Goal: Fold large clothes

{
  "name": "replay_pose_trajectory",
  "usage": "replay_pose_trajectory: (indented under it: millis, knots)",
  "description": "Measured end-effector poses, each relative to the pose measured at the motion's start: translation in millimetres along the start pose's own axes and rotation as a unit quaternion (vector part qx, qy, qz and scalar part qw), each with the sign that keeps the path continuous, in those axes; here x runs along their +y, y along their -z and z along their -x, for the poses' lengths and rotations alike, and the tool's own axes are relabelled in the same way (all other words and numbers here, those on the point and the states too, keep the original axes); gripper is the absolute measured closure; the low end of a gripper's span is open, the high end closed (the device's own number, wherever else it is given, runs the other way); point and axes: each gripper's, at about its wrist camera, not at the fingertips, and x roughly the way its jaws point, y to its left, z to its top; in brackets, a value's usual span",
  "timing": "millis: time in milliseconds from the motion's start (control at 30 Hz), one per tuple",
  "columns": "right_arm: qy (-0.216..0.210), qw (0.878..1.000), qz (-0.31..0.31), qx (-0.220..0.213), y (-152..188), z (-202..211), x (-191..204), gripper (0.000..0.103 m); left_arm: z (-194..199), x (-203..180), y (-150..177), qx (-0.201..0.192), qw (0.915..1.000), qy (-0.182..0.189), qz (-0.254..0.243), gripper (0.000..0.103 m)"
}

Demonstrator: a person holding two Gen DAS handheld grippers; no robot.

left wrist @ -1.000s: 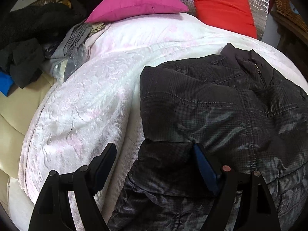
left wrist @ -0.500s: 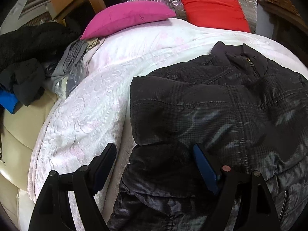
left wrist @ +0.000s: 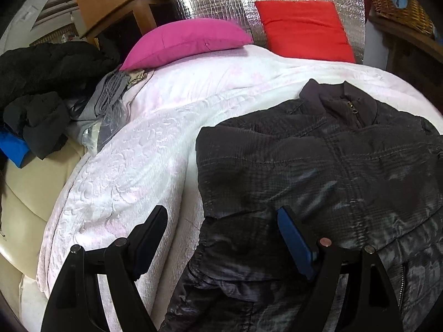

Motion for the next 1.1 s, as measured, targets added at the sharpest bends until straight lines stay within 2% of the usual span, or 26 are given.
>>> replay_pose_trajectory:
  millis: [133, 233, 333, 433, 667, 733, 800, 833, 933, 1033, 1100]
  knots:
    - [-0.034, 0.999, -0.039, -0.004, -7, 14, -17, 0.085, 5, -2, 1, -0.013, 0.9999, 0.003, -0.002, 0.020]
    - [-0.039, 0.996, -0.050, -0.059, -8, 39, -23, 0.082, 8, -1, 0, -0.021, 0.9997, 0.008, 0.002, 0.020]
    - [-0.024, 0.993, -0.022, -0.111, -10, 56, -12, 0.076, 12, -3, -1, -0.029, 0.9995, 0.010, 0.002, 0.020]
    - [-0.024, 0.991, 0.007, -0.130, -7, 60, 3, 0.073, 13, -5, -1, -0.032, 0.9994, 0.013, -0.004, 0.020]
    - [-0.003, 0.990, 0.110, -0.084, 7, 24, 52, 0.073, 15, -10, -1, -0.035, 0.9992, 0.015, -0.010, 0.020]
    - [0.008, 0.992, 0.113, -0.049, 11, 6, 55, 0.073, 15, -9, -1, -0.035, 0.9992, 0.017, -0.010, 0.020]
    - [0.030, 0.994, 0.101, 0.008, 12, -20, 51, 0.073, 15, -10, 0, -0.036, 0.9991, 0.017, -0.011, 0.020]
    - [0.029, 0.995, 0.092, 0.015, 12, -26, 48, 0.072, 16, -9, 0, -0.036, 0.9991, 0.019, -0.011, 0.020]
    - [0.019, 0.996, 0.082, 0.006, 6, -20, 50, 0.073, 16, -9, 1, -0.037, 0.9989, 0.026, -0.009, 0.020]
    - [-0.016, 0.995, 0.090, -0.032, 3, -4, 57, 0.073, 16, -9, 0, -0.038, 0.9989, 0.028, -0.008, 0.020]
    - [-0.024, 0.993, 0.106, -0.047, 5, 0, 64, 0.072, 16, -10, -1, -0.038, 0.9988, 0.028, -0.008, 0.020]
